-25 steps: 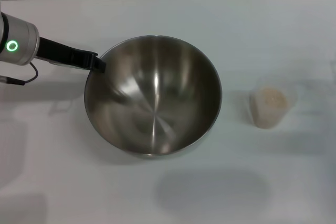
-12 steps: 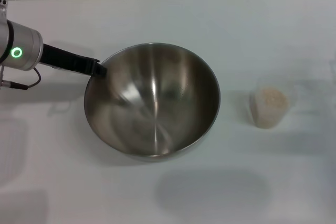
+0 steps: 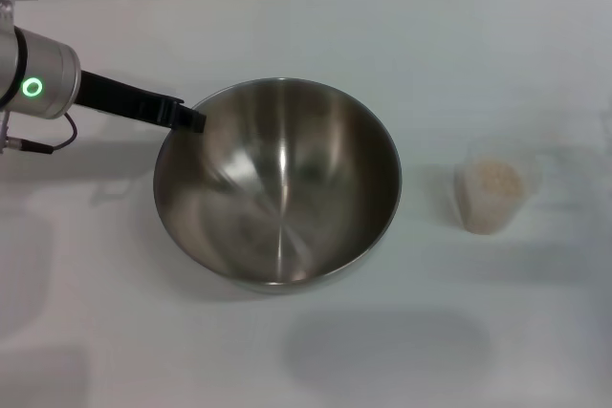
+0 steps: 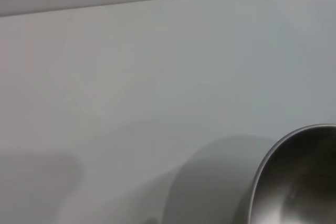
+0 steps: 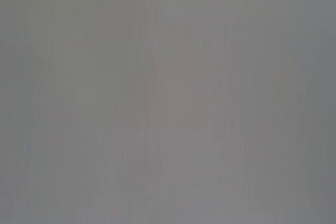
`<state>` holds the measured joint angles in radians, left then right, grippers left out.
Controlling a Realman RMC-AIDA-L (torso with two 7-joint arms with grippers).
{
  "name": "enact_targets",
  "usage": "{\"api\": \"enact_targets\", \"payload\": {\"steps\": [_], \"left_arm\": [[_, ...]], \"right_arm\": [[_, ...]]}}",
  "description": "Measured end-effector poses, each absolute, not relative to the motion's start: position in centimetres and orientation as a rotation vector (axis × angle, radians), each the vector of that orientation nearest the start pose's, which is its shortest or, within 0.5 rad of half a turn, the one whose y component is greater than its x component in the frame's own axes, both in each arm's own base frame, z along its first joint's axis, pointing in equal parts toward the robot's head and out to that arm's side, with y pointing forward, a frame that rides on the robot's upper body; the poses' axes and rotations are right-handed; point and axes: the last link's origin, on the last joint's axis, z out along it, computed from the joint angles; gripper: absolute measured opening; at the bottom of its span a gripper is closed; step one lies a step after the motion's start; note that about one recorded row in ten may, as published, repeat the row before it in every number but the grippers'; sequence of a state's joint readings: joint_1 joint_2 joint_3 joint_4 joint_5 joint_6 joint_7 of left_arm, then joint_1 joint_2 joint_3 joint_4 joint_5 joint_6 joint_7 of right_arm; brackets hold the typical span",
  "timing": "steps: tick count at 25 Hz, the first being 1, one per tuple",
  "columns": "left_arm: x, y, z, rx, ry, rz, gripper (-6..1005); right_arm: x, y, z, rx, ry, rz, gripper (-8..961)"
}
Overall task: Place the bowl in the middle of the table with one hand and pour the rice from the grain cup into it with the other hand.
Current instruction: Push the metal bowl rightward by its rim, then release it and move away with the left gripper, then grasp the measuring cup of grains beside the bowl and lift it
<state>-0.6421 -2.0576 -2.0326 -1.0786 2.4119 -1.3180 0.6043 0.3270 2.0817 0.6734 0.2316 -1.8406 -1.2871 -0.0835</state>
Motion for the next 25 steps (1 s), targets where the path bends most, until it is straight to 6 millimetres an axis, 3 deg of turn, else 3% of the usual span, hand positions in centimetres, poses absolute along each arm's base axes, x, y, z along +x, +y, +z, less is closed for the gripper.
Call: {"api": "enact_targets", "payload": {"steps": [5,16,25], "left_arm": [[-20.4,40.0,2.0,-2.403,-1.224,-0.021,241],[-20.5,41.2,3.8,-2.281,-1.14,-0.139,604],[-22.0,42.1,6.1,-2.089,-1.069,-0.269,603]], "right_arm": [[35.8,29.3,0.9,-1.307,0.525,0.576,673],[35.8,29.4,1.1,-1.301,0.522,0.577,672],[35.8,29.5,1.1,-1.3,0.521,0.576,671]]}}
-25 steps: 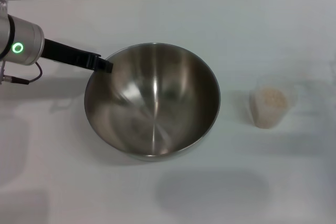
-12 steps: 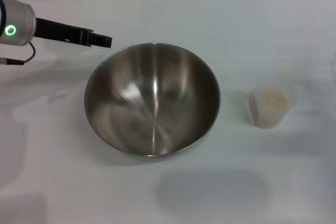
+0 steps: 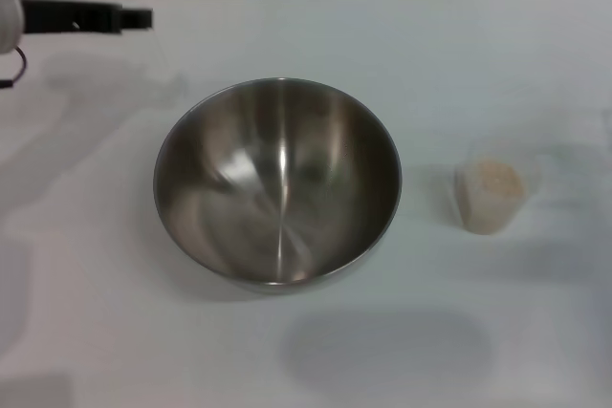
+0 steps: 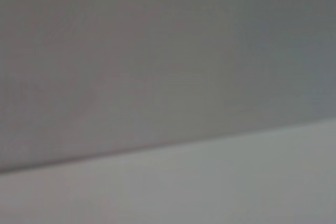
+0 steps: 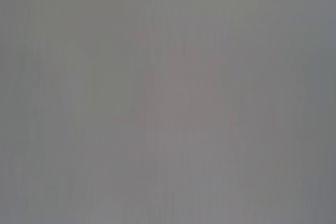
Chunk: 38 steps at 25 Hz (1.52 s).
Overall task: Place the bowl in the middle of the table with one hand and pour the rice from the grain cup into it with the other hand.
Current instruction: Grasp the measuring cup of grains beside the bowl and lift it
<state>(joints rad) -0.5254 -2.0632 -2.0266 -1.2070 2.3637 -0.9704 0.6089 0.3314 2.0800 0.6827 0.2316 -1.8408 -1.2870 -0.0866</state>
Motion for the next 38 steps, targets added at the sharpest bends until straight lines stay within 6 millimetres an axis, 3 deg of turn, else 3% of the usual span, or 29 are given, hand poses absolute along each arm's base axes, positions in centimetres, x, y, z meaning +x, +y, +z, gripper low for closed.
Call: {"api": "enact_targets", "payload": {"steps": [9,16,24,28,38], "left_arm": [[-23.6,42.4,9.2,-1.888,-0.941,-0.488,594],[-25.3,41.9,10.5,-1.753,-0.859,-0.55,593],[-26.4,42.4,9.7,-1.711,-0.735,-0.434,593],[-27.8,42.8,9.2,-1.646,-0.763,-0.396,592],[-27.9,43.2,9.4,-1.619,-0.797,-0.424,592]], "right_arm": [[35.5,29.7,1.0,-1.305,0.517,0.584,674],[35.4,29.9,1.0,-1.304,0.516,0.588,673],[35.0,30.6,1.0,-1.31,0.512,0.597,672],[34.8,30.8,1.0,-1.311,0.507,0.599,672],[34.2,31.5,1.1,-1.317,0.491,0.611,673]]}}
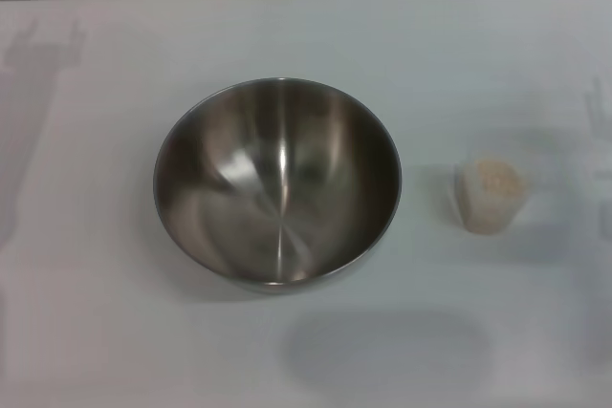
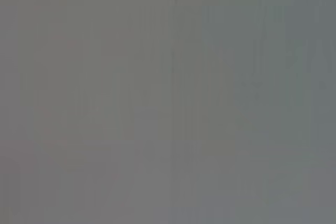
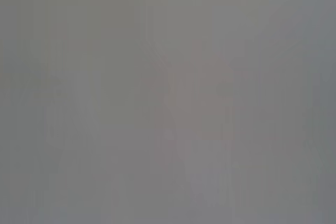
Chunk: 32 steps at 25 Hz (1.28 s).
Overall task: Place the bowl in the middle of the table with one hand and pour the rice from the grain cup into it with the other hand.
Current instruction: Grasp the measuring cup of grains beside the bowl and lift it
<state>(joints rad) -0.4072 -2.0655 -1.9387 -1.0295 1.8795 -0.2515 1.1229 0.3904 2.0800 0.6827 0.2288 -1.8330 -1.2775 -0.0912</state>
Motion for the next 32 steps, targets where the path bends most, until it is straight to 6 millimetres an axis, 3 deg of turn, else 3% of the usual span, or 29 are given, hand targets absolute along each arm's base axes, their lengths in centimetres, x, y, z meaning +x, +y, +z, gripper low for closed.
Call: {"api": "enact_targets", "payload": {"steps": [9,19,24,28,32], "left_arm": [[-28.4,43.3,9.7,-1.517,-0.832,-0.46,591],[-27.6,43.3,8.2,-1.523,-0.655,-0.315,591],[-28.1,42.3,7.1,-1.381,-0.567,-0.264,591],[-27.7,41.1,6.9,-1.27,-0.458,-0.327,591],[-28.5,39.8,7.4,-1.184,-0.514,-0.598,591]], "right_arm": [[34.0,31.8,1.1,-1.321,0.49,0.619,673],[34.0,31.7,1.0,-1.325,0.492,0.618,672],[33.9,31.7,0.8,-1.333,0.494,0.619,672],[33.9,31.7,0.7,-1.337,0.493,0.621,672],[33.6,31.8,0.6,-1.337,0.497,0.633,672]]}}
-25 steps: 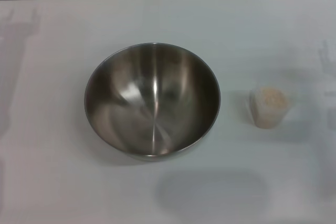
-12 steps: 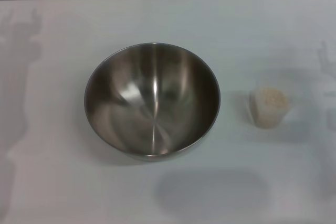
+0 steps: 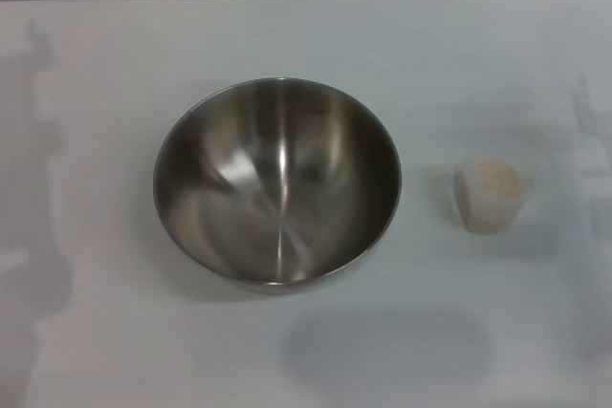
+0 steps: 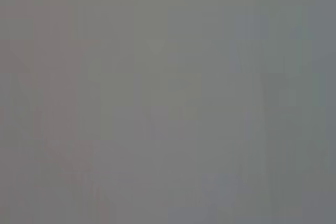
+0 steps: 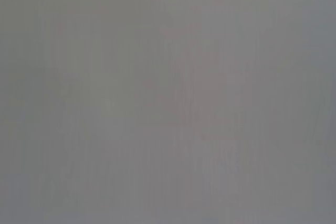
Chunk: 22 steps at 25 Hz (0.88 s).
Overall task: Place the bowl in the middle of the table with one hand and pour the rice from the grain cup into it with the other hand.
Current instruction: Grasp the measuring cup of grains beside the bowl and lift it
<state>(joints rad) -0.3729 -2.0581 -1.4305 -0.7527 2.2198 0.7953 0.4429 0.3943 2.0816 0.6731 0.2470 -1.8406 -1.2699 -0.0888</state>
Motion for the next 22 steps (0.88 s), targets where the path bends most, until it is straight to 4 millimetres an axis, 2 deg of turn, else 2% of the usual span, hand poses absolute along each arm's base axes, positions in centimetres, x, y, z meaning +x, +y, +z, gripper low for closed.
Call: {"api": "enact_targets", "payload": {"steps": [2,4,6,12,16,22], "left_arm": [[-28.5,39.8,7.4,-1.184,-0.514,-0.598,591],[-29.5,39.4,7.5,-1.21,-0.614,-0.734,591],[-29.5,39.4,7.1,-1.256,-0.653,-0.788,590],[-28.9,39.6,6.2,-1.335,-0.695,-0.853,590],[-28.9,40.1,6.2,-1.403,-0.794,-0.932,590],[-29.3,40.2,6.1,-1.434,-0.807,-0.927,590]], "right_arm": [[33.6,31.7,0.5,-1.337,0.498,0.633,672],[33.6,31.7,0.5,-1.336,0.5,0.634,672],[33.6,31.6,0.5,-1.335,0.502,0.634,672],[33.4,31.8,0.4,-1.336,0.502,0.643,673],[33.3,31.9,0.4,-1.34,0.499,0.646,673],[33.2,31.9,0.2,-1.352,0.493,0.646,673]]}}
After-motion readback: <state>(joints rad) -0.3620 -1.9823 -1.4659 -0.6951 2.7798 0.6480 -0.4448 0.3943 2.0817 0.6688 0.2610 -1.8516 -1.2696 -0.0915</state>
